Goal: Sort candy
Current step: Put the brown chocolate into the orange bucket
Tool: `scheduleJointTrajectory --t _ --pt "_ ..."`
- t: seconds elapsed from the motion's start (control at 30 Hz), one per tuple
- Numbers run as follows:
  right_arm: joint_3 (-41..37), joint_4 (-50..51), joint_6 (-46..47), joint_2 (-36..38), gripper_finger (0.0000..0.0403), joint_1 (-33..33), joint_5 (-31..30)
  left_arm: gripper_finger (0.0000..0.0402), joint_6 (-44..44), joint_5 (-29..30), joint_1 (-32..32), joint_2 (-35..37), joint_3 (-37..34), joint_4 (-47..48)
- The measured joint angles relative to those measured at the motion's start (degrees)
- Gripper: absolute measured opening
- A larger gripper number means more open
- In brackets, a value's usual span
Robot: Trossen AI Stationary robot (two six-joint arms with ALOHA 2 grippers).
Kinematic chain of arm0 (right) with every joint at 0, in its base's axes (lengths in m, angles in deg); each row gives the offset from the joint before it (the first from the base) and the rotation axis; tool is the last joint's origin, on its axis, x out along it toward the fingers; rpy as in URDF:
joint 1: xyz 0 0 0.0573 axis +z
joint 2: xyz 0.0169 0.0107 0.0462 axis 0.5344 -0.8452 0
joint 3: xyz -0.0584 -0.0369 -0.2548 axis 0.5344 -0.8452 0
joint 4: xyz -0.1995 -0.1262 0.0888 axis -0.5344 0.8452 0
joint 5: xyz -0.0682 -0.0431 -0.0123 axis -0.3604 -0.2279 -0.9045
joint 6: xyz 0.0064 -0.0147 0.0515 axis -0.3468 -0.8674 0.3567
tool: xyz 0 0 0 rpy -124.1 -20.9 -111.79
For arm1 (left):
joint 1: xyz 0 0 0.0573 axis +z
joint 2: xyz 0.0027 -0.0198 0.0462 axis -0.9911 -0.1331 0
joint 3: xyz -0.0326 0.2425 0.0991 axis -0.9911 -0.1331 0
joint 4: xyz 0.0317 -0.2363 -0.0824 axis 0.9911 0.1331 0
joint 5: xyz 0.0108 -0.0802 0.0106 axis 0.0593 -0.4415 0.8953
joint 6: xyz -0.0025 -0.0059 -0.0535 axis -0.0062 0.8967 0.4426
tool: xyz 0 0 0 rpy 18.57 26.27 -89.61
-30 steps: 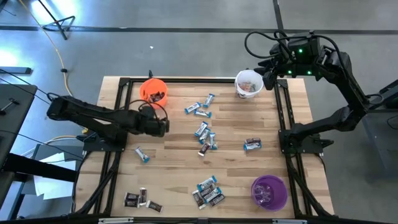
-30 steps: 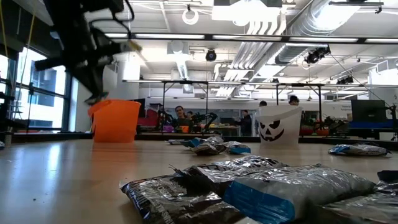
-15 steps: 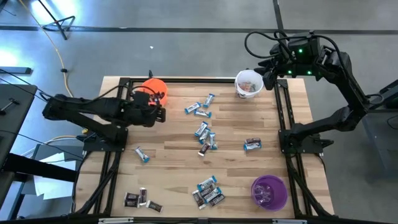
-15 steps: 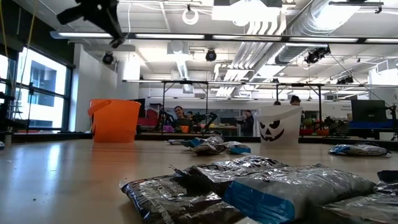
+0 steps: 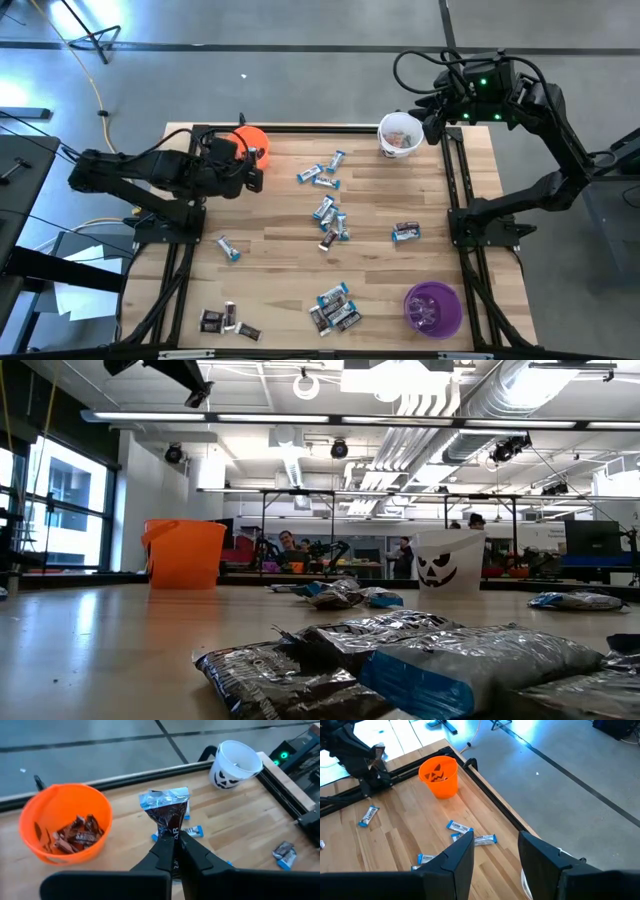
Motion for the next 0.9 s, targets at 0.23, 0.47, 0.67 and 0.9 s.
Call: scheduleJointTrajectory --t 0.23,0.47,0.67,0.9 --pt "-0.02 0.02 0.02 0.01 0.0149 0.00 0.01 0.0015 -0.96 3.02 0.55 0.17 2.53 6.24" --pt "-0.02 0.01 0.02 0.01 0.0149 -0.01 0.01 0.0015 -4.73 6.12 4.40 0.87 3.15 8.38" --pt "0.00 0.01 0.02 0.01 0.0149 0.00 0.00 0.0015 -14.69 6.76 12.71 1.05 3.15 7.29" --pt "-0.02 0.02 0.02 0.02 0.0149 -0.02 0.00 0.0015 -30.54 -0.14 24.99 0.72 3.15 -3.35"
